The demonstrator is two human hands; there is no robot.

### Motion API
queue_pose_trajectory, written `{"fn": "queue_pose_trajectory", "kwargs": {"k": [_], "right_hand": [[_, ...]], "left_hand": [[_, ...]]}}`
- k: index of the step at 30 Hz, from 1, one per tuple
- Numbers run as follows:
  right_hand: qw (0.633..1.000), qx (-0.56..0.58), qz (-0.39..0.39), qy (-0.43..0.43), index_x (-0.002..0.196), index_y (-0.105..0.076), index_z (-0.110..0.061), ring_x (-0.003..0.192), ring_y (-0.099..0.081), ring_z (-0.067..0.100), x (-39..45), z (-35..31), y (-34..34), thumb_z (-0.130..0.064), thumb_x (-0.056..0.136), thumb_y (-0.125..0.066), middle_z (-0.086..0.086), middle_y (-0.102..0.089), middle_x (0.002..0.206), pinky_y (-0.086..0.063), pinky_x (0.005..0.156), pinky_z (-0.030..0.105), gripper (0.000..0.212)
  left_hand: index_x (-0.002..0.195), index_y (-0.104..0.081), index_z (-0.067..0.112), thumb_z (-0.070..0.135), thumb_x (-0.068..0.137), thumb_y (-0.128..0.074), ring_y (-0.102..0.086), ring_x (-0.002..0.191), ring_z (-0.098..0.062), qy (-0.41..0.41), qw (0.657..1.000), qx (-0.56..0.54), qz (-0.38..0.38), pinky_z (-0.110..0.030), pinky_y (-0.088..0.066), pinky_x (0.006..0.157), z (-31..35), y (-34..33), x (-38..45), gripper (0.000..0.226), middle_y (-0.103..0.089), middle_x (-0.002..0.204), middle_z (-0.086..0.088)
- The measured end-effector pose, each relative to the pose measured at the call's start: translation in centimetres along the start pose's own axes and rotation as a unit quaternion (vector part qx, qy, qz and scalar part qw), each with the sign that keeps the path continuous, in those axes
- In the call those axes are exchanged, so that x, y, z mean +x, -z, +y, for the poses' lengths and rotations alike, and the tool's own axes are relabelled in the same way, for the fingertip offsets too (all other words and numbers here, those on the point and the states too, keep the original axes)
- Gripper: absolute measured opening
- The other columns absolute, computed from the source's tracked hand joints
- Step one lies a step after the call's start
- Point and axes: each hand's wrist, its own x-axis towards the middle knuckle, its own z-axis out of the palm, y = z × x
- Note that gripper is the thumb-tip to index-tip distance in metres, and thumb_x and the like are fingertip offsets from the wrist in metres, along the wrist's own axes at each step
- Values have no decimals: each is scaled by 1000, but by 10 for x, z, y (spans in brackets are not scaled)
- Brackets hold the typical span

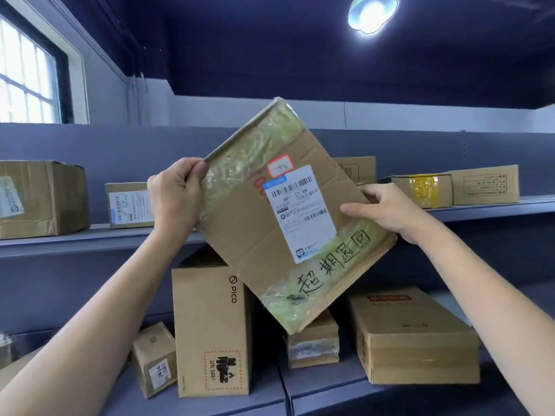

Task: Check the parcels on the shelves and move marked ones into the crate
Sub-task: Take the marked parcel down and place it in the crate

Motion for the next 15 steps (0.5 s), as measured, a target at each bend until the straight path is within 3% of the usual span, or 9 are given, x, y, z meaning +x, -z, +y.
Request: {"fn": "queue_pose_trajectory", "kwargs": {"k": [3, 6, 10, 13, 15], "right_hand": [[990, -116, 69, 43, 97, -66, -23, 85, -61, 11, -1, 2, -19, -40, 75, -73, -8, -66, 92, -48, 68, 24, 29], [986, -67, 138, 71, 98, -66, -15, 81, -58, 13, -4, 8, -30, -37, 82, -67, -7, -64, 87, -44, 60, 24, 28], [962, -73, 243, 99, 67, -55, 2, 54, -36, 17, -9, 20, -34, -25, 93, -54, 5, -47, 55, -25, 52, 30, 38], [950, -70, 280, 117, 58, -51, -3, 48, -29, 13, -13, 23, -39, -20, 93, -53, 1, -40, 46, -20, 47, 22, 39], [943, -61, 306, 116, 62, -56, 3, 45, -26, 11, -13, 27, -43, -18, 93, -53, -5, -34, 44, -21, 46, 20, 37]], "left_hand": [[88, -73, 7, 22, 88, -54, -66, 72, -30, -98, 995, 23, -22, -35, -48, 71, 13, -11, -2, 24, -73, 79, -12], [89, -74, 9, 28, 87, -52, -69, 76, -29, -158, 986, 41, -34, -41, -52, 69, 20, -20, -2, 29, -74, 81, -12], [90, -74, 15, 42, 86, -45, -65, 81, -29, -151, 986, 60, -32, -35, -45, 69, 16, -26, 0, 40, -73, 82, -9], [92, -74, 15, 36, 86, -51, -62, 87, -29, -124, 990, 61, -37, -32, -41, 72, 18, -30, -5, 32, -71, 85, -10], [99, -72, 17, 34, 88, -54, -58, 99, -26, -100, 992, 58, -49, -32, -38, 81, 21, -34, -8, 27, -69, 95, -7]]}}
